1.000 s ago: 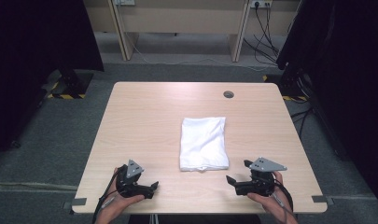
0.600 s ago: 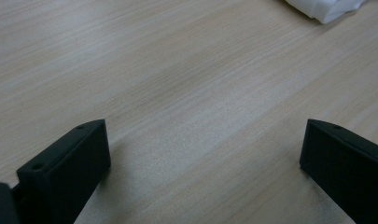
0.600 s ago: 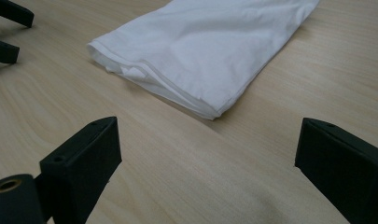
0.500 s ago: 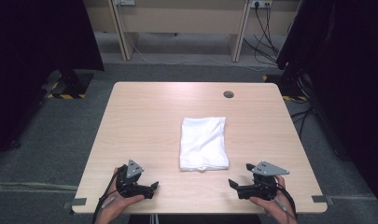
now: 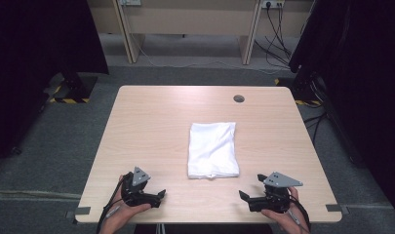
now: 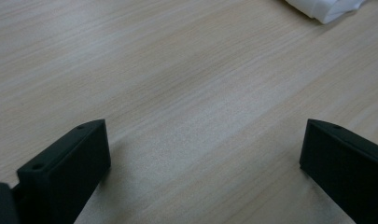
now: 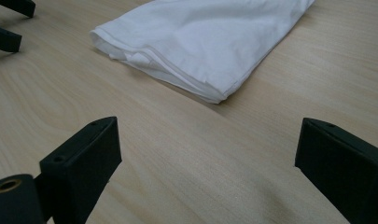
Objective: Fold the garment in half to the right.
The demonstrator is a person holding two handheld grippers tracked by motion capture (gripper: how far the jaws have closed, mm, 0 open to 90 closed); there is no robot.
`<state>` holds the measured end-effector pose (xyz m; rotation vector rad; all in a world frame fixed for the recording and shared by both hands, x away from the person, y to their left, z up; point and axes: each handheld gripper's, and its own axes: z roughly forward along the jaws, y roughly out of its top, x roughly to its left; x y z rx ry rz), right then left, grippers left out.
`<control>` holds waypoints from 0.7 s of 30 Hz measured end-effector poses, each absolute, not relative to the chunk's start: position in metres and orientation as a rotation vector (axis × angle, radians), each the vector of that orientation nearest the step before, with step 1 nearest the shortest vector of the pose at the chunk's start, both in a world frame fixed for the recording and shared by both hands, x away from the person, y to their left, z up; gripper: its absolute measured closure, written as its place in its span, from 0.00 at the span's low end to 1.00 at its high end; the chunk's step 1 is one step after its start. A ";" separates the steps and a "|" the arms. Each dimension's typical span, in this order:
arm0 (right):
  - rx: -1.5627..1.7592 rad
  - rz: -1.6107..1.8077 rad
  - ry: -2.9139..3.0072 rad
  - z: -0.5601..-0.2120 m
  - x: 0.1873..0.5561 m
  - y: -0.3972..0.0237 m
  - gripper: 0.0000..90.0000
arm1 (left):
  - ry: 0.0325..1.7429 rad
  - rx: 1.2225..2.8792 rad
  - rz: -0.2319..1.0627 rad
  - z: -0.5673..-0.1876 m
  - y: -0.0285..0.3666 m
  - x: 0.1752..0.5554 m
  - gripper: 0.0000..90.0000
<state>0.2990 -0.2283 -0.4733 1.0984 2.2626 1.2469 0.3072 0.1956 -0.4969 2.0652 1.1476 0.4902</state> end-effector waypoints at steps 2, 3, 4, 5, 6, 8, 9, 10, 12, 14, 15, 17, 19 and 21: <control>1.102 1.247 2.261 -0.474 0.298 -0.229 0.08 | 1.148 2.066 0.490 -0.497 0.196 0.307 0.01; 1.103 1.248 2.260 -0.474 0.297 -0.229 0.08 | 1.148 2.065 0.490 -0.497 0.196 0.307 0.01; 1.104 1.248 2.261 -0.474 0.297 -0.230 0.08 | 1.148 2.066 0.490 -0.497 0.196 0.307 0.01; 1.106 1.248 2.260 -0.475 0.296 -0.230 0.08 | 1.148 2.066 0.490 -0.497 0.196 0.307 0.01; 1.108 1.247 2.260 -0.475 0.295 -0.231 0.08 | 1.148 2.066 0.490 -0.497 0.196 0.307 0.01; 1.112 1.246 2.257 -0.476 0.294 -0.233 0.08 | 1.148 2.066 0.490 -0.497 0.196 0.307 0.01; 1.114 1.245 2.256 -0.476 0.294 -0.234 0.08 | 1.148 2.065 0.490 -0.497 0.196 0.307 0.01; 1.119 1.245 2.254 -0.476 0.293 -0.235 0.08 | 1.147 2.066 0.490 -0.497 0.196 0.307 0.01; 1.123 1.246 2.252 -0.477 0.292 -0.236 0.08 | 1.147 2.066 0.490 -0.497 0.196 0.307 0.01; 1.125 1.244 2.251 -0.477 0.291 -0.237 0.08 | 1.148 2.065 0.490 -0.497 0.196 0.307 0.01; 1.126 1.244 2.251 -0.478 0.290 -0.238 0.08 | 1.147 2.066 0.491 -0.497 0.196 0.307 0.01; 1.130 1.244 2.249 -0.478 0.289 -0.239 0.08 | 1.148 2.065 0.491 -0.497 0.196 0.307 0.01; 1.135 1.246 2.245 -0.478 0.287 -0.241 0.08 | 1.148 2.066 0.491 -0.497 0.195 0.307 0.01; 1.137 1.248 2.242 -0.478 0.285 -0.242 0.08 | 1.148 2.066 0.491 -0.497 0.195 0.307 0.01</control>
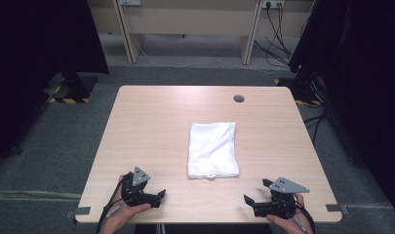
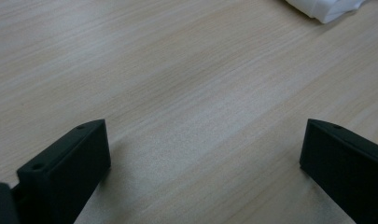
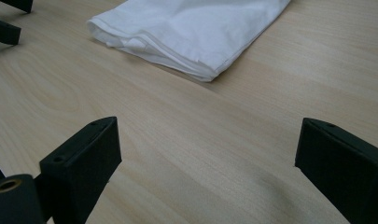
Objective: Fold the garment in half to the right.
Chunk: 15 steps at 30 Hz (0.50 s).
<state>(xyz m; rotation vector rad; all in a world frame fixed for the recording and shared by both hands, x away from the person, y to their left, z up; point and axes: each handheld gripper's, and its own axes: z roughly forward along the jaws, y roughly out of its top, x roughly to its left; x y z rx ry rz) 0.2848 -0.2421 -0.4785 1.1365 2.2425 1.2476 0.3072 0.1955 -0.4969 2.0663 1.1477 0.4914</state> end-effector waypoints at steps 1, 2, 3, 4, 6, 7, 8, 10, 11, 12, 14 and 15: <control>1.137 1.247 2.242 -0.479 0.284 -0.243 0.08 | 1.148 2.066 0.492 -0.497 0.195 0.307 0.01; 1.137 1.246 2.241 -0.479 0.283 -0.243 0.08 | 1.148 2.066 0.492 -0.497 0.195 0.307 0.01; 1.141 1.247 2.240 -0.479 0.282 -0.244 0.08 | 1.148 2.066 0.492 -0.497 0.195 0.307 0.01; 1.143 1.249 2.241 -0.479 0.281 -0.244 0.08 | 1.148 2.067 0.492 -0.497 0.195 0.307 0.01; 1.138 1.247 2.240 -0.479 0.279 -0.245 0.08 | 1.148 2.067 0.492 -0.497 0.195 0.307 0.01; 1.137 1.245 2.238 -0.479 0.278 -0.245 0.08 | 1.148 2.067 0.492 -0.497 0.195 0.307 0.01; 1.136 1.241 2.236 -0.479 0.278 -0.246 0.08 | 1.148 2.066 0.492 -0.497 0.195 0.307 0.01; 1.130 1.226 2.232 -0.480 0.277 -0.247 0.08 | 1.148 2.067 0.492 -0.497 0.195 0.307 0.01; 1.131 1.217 2.231 -0.480 0.276 -0.248 0.08 | 1.148 2.067 0.492 -0.497 0.195 0.307 0.01; 1.131 1.217 2.231 -0.480 0.276 -0.248 0.08 | 1.148 2.067 0.492 -0.497 0.195 0.307 0.01; 1.145 1.213 2.226 -0.482 0.275 -0.251 0.08 | 1.148 2.066 0.492 -0.497 0.195 0.307 0.01; 1.145 1.213 2.226 -0.482 0.275 -0.251 0.08 | 1.148 2.066 0.492 -0.497 0.195 0.307 0.01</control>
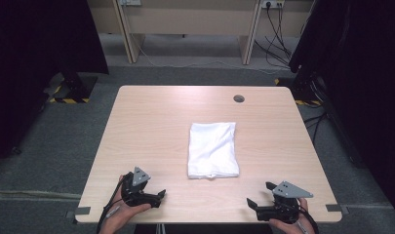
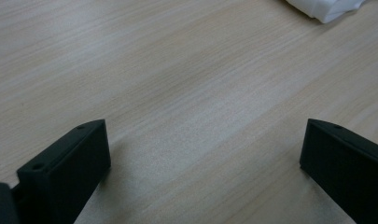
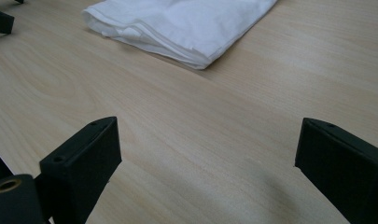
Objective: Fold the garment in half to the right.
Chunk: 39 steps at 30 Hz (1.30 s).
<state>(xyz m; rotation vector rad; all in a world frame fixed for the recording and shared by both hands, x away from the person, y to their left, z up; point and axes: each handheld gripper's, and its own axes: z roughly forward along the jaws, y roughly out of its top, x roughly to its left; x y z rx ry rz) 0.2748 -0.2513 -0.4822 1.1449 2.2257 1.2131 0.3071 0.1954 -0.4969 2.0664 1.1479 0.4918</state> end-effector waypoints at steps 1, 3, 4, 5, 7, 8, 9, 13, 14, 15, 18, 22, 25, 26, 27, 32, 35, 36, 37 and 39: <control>1.149 1.203 2.222 -0.483 0.273 -0.253 0.08 | 1.148 2.067 0.492 -0.497 0.195 0.307 0.01; 1.152 1.199 2.220 -0.485 0.272 -0.255 0.08 | 1.148 2.067 0.492 -0.497 0.195 0.307 0.01; 1.152 1.199 2.220 -0.485 0.272 -0.255 0.08 | 1.148 2.066 0.492 -0.497 0.195 0.307 0.01; 1.152 1.199 2.220 -0.485 0.272 -0.255 0.08 | 1.148 2.066 0.492 -0.497 0.195 0.307 0.01; 1.161 1.197 2.215 -0.485 0.270 -0.257 0.08 | 1.148 2.066 0.492 -0.497 0.195 0.307 0.01; 1.161 1.197 2.215 -0.485 0.270 -0.257 0.08 | 1.148 2.066 0.492 -0.497 0.195 0.307 0.01; 1.164 1.194 2.211 -0.485 0.269 -0.258 0.08 | 1.148 2.067 0.492 -0.497 0.195 0.307 0.01; 1.166 1.195 2.210 -0.486 0.267 -0.259 0.08 | 1.148 2.067 0.492 -0.497 0.195 0.307 0.01; 1.172 1.195 2.207 -0.487 0.265 -0.260 0.08 | 1.148 2.067 0.492 -0.497 0.195 0.307 0.01; 1.172 1.195 2.207 -0.487 0.265 -0.260 0.08 | 1.148 2.067 0.492 -0.497 0.195 0.307 0.01; 1.174 1.193 2.204 -0.487 0.264 -0.262 0.08 | 1.148 2.066 0.492 -0.497 0.195 0.307 0.01; 1.183 1.198 2.198 -0.489 0.260 -0.263 0.08 | 1.148 2.067 0.492 -0.497 0.195 0.307 0.01; 1.182 1.198 2.198 -0.490 0.257 -0.264 0.08 | 1.148 2.066 0.492 -0.497 0.195 0.307 0.01; 1.182 1.194 2.196 -0.490 0.256 -0.264 0.08 | 1.148 2.066 0.492 -0.497 0.195 0.307 0.01; 1.182 1.194 2.195 -0.490 0.256 -0.264 0.08 | 1.148 2.067 0.492 -0.497 0.195 0.307 0.01; 1.185 1.202 2.187 -0.489 0.254 -0.266 0.08 | 1.148 2.067 0.492 -0.497 0.195 0.307 0.01; 1.183 1.204 2.188 -0.490 0.252 -0.265 0.08 | 1.148 2.066 0.492 -0.497 0.195 0.307 0.01; 1.182 1.203 2.189 -0.490 0.251 -0.265 0.08 | 1.148 2.066 0.492 -0.497 0.195 0.307 0.01; 1.183 1.202 2.189 -0.490 0.251 -0.265 0.08 | 1.148 2.066 0.492 -0.497 0.195 0.307 0.01; 1.184 1.198 2.188 -0.491 0.250 -0.266 0.08 | 1.148 2.066 0.492 -0.497 0.195 0.307 0.01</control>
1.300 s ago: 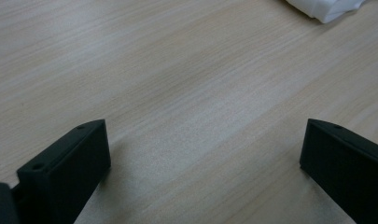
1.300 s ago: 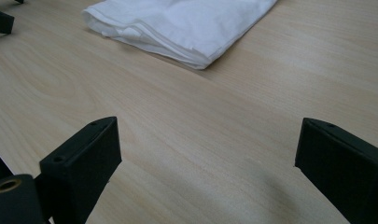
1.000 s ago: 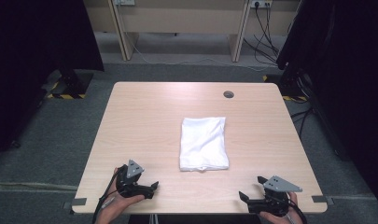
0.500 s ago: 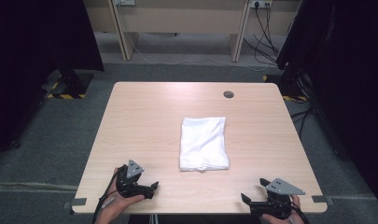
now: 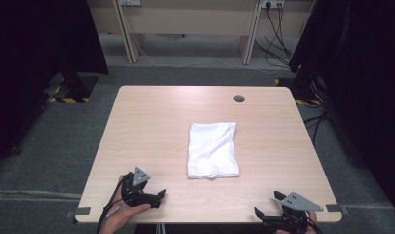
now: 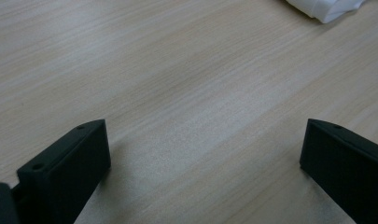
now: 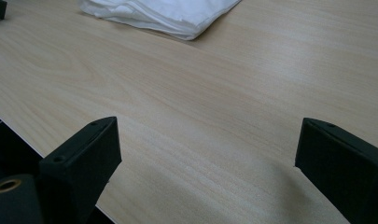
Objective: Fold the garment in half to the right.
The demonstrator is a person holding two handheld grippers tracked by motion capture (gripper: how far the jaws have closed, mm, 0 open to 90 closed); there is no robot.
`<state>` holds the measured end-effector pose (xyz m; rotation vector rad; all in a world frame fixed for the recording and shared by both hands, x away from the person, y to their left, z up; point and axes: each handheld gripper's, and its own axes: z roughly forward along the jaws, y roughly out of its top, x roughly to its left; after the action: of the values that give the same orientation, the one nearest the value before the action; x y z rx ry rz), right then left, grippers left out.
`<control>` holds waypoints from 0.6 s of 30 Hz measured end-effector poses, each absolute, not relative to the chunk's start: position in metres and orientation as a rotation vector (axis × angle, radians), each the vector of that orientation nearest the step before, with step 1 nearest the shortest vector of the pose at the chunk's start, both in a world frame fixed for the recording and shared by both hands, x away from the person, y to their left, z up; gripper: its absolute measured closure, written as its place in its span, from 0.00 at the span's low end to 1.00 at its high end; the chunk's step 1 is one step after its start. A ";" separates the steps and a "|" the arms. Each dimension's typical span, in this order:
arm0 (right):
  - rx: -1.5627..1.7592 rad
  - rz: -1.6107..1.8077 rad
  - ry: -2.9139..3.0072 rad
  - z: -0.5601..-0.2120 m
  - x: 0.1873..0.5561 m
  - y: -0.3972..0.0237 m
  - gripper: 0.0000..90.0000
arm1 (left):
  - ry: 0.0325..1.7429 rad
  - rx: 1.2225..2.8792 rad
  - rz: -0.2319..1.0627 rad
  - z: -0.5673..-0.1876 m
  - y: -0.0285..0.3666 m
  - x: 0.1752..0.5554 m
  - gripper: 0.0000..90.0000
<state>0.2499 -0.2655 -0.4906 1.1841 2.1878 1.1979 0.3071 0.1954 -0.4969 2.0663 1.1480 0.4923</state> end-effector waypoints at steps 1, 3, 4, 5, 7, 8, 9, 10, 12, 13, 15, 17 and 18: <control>1.184 1.200 2.188 -0.491 0.250 -0.266 0.08 | 1.148 2.066 0.492 -0.497 0.195 0.307 0.01; 1.186 1.201 2.187 -0.491 0.248 -0.266 0.08 | 1.148 2.066 0.492 -0.497 0.195 0.307 0.01; 1.186 1.203 2.187 -0.491 0.248 -0.266 0.08 | 1.148 2.067 0.492 -0.497 0.195 0.307 0.01; 1.185 1.206 2.186 -0.491 0.247 -0.266 0.08 | 1.148 2.067 0.492 -0.497 0.195 0.307 0.01; 1.186 1.207 2.182 -0.491 0.246 -0.266 0.08 | 1.148 2.066 0.492 -0.497 0.195 0.307 0.01; 1.185 1.209 2.181 -0.491 0.246 -0.267 0.08 | 1.148 2.066 0.492 -0.497 0.195 0.307 0.01; 1.186 1.210 2.180 -0.491 0.245 -0.267 0.08 | 1.148 2.067 0.492 -0.497 0.195 0.307 0.01; 1.188 1.211 2.179 -0.491 0.244 -0.267 0.08 | 1.148 2.067 0.492 -0.497 0.195 0.307 0.01; 1.189 1.214 2.177 -0.491 0.243 -0.268 0.08 | 1.148 2.066 0.492 -0.497 0.195 0.307 0.01; 1.193 1.215 2.175 -0.491 0.243 -0.268 0.08 | 1.148 2.067 0.492 -0.497 0.195 0.307 0.01; 1.197 1.214 2.172 -0.492 0.242 -0.269 0.08 | 1.146 2.069 0.494 -0.497 0.196 0.307 0.01; 1.197 1.216 2.170 -0.492 0.242 -0.270 0.08 | 1.146 2.069 0.494 -0.497 0.196 0.307 0.01; 1.197 1.216 2.170 -0.492 0.242 -0.270 0.08 | 1.146 2.069 0.494 -0.497 0.196 0.307 0.01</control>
<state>0.2421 -0.2696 -0.4919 1.1969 2.1696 1.2156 0.3072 0.1955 -0.4969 2.0689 1.1459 0.4941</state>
